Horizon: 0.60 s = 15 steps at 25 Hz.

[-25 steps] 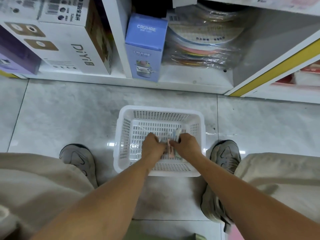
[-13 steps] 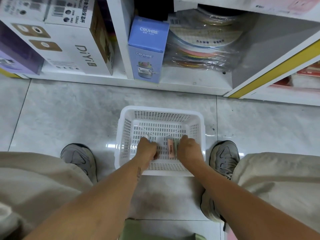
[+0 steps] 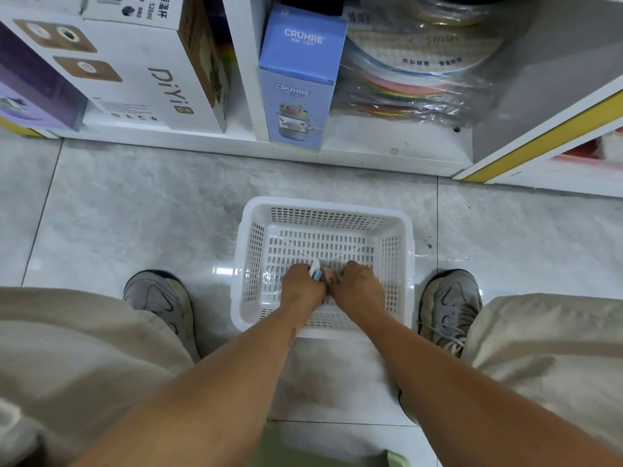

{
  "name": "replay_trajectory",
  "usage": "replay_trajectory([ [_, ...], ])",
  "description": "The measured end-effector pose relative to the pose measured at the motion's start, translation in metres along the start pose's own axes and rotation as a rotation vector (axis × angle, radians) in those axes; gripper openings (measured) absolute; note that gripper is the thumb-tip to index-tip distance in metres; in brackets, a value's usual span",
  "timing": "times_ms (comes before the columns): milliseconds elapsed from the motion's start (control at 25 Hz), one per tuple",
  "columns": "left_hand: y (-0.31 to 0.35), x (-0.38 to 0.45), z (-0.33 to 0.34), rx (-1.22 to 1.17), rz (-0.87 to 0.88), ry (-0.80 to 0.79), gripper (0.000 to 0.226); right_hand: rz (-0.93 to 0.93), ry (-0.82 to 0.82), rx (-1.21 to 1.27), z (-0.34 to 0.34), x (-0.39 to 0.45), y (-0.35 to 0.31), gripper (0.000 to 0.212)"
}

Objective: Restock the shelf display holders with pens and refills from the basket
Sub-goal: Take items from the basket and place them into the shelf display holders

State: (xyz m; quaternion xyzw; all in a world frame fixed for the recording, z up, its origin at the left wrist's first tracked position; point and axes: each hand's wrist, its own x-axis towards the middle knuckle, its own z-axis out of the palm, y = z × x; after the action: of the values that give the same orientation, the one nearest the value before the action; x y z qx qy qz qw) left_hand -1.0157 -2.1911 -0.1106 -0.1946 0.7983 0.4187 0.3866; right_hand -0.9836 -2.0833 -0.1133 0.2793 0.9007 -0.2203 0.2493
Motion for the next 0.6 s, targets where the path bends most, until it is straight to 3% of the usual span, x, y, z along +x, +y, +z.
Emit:
replay_trajectory([
  [80, -0.001, 0.001, -0.003, -0.107, -0.027, -0.029, 0.005, 0.023, 0.004, 0.011, -0.005, 0.004, 0.000, 0.023],
  [160, 0.000, 0.001, -0.010, -0.253, -0.016, -0.070, 0.007, 0.051, -0.050, 0.197, -0.015, 0.008, -0.002, 0.028],
  [360, 0.000, -0.002, -0.025, -0.351, -0.002, -0.238, 0.036, -0.112, -0.416, 0.692, -0.038, -0.003, -0.014, 0.007],
  [440, -0.004, 0.000, -0.029, -0.392, 0.010, -0.274, 0.037, -0.201, -0.491, 0.798, -0.043, -0.007, -0.016, 0.026],
  [520, -0.007, 0.002, -0.032, -0.466, -0.012, -0.255, 0.036, -0.107, -0.451, 0.950, -0.042, -0.003, -0.013, 0.033],
  [560, -0.008, 0.002, -0.034, -0.508, -0.033, -0.234, 0.036, -0.019, -0.376, 0.948, -0.041, 0.000, -0.012, 0.030],
  [600, -0.008, 0.003, -0.035, -0.537, -0.049, -0.209, 0.035, 0.044, -0.257, 0.794, -0.039, 0.004, -0.012, 0.023],
])
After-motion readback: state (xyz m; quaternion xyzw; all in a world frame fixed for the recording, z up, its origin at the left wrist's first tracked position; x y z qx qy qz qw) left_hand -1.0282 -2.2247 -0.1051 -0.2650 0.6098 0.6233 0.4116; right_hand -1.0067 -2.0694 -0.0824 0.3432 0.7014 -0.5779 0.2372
